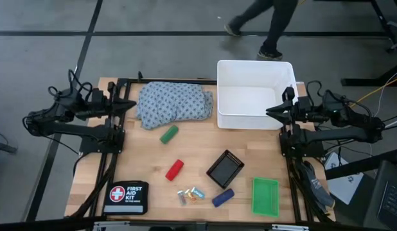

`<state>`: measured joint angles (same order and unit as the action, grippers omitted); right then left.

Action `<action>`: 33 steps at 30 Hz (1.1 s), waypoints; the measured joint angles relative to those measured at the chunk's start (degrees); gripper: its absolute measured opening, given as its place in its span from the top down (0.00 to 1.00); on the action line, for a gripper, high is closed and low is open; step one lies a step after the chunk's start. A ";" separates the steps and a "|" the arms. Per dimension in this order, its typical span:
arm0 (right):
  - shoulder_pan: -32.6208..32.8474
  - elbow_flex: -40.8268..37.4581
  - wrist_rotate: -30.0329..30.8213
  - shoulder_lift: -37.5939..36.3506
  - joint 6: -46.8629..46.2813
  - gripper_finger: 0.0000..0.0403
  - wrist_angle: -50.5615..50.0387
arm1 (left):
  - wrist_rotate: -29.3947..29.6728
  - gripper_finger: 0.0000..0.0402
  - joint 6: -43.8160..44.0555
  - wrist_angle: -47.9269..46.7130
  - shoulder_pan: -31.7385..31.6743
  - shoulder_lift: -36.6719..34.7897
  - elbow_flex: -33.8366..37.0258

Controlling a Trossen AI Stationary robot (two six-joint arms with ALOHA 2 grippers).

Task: Pick & place medical supplies in basket/bin
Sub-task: Put the green bandage into the black bin

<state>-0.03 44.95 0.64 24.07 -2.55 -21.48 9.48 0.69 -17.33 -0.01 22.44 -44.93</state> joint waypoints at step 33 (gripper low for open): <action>0.00 0.02 1.95 8.50 0.39 0.86 1.58 | 7.24 0.98 -0.56 -5.51 0.01 2.00 2.46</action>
<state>-0.03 44.97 2.59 32.57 -2.16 -19.91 16.73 0.12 -22.84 0.01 24.44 -42.47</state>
